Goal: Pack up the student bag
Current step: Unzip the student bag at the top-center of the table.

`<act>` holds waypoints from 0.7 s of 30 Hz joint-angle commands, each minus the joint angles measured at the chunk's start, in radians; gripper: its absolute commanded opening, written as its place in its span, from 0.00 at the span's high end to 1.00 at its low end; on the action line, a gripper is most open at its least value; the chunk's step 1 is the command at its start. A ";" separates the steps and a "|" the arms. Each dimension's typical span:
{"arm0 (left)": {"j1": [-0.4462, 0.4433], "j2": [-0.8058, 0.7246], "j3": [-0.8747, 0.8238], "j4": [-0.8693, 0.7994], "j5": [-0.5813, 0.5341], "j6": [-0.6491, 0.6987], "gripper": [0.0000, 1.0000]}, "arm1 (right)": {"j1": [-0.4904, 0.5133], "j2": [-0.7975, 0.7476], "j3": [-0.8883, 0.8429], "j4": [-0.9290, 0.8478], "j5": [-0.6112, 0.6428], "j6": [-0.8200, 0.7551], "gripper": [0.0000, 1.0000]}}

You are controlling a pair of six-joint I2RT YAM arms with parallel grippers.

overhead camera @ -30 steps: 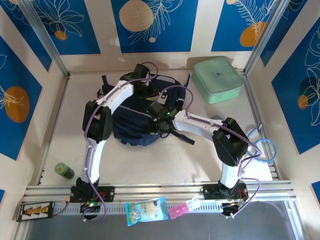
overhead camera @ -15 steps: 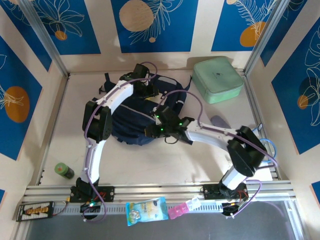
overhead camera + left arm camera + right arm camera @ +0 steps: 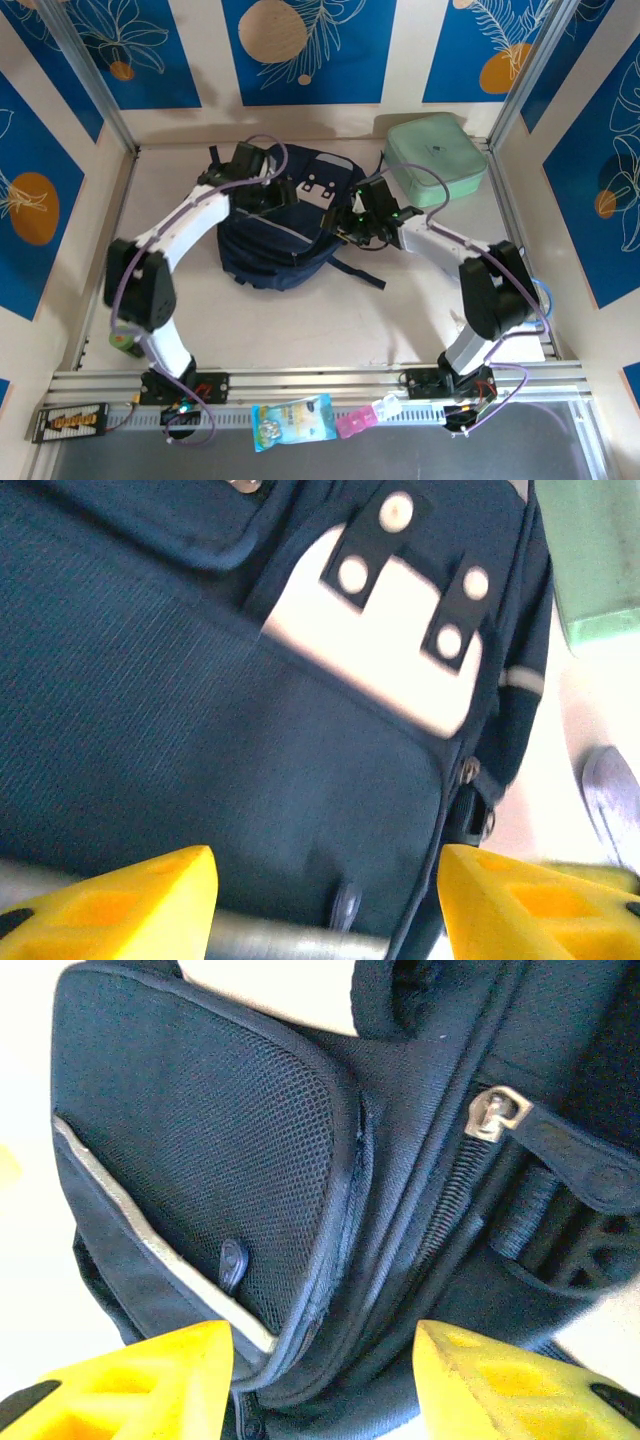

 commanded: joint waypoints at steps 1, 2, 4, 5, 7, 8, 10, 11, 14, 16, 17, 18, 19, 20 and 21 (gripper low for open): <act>-0.035 -0.123 -0.149 0.023 -0.086 0.001 0.40 | 0.000 0.055 0.073 -0.045 -0.098 0.008 0.52; -0.048 -0.153 -0.181 0.019 -0.101 -0.003 0.40 | 0.000 0.069 0.085 -0.045 -0.099 0.004 0.54; -0.075 -0.210 -0.235 -0.006 -0.131 -0.015 0.40 | 0.001 0.088 0.107 -0.043 -0.102 -0.001 0.57; -0.086 -0.229 -0.254 -0.013 -0.141 -0.023 0.40 | 0.000 0.094 0.115 -0.047 -0.102 0.001 0.57; -0.110 -0.263 -0.292 -0.020 -0.151 -0.045 0.41 | 0.002 0.112 0.131 -0.055 -0.109 0.001 0.58; -0.119 -0.274 -0.308 -0.018 -0.151 -0.054 0.41 | 0.003 0.120 0.136 -0.063 -0.109 0.002 0.58; -0.139 -0.289 -0.337 -0.007 -0.148 -0.079 0.42 | 0.009 0.135 0.143 -0.076 -0.106 0.009 0.58; -0.149 -0.293 -0.351 0.004 -0.146 -0.086 0.42 | 0.011 0.140 0.147 -0.086 -0.099 0.012 0.58; -0.174 -0.295 -0.378 0.035 -0.143 -0.096 0.41 | 0.018 0.163 0.154 -0.103 -0.106 0.025 0.58; -0.185 -0.286 -0.380 0.040 -0.148 -0.098 0.40 | 0.026 0.174 0.155 -0.095 -0.123 0.033 0.57; -0.190 -0.282 -0.378 0.041 -0.153 -0.096 0.39 | 0.031 0.178 0.159 -0.093 -0.127 0.031 0.58; -0.195 -0.278 -0.377 0.040 -0.158 -0.091 0.39 | 0.036 0.184 0.167 -0.091 -0.134 0.027 0.58; -0.199 -0.275 -0.376 0.037 -0.163 -0.089 0.38 | 0.040 0.189 0.174 -0.089 -0.143 0.027 0.59; -0.202 -0.273 -0.376 0.037 -0.166 -0.089 0.37 | 0.043 0.194 0.179 -0.085 -0.151 0.029 0.59; -0.205 -0.272 -0.378 0.038 -0.168 -0.089 0.36 | 0.043 0.197 0.181 -0.075 -0.163 0.036 0.61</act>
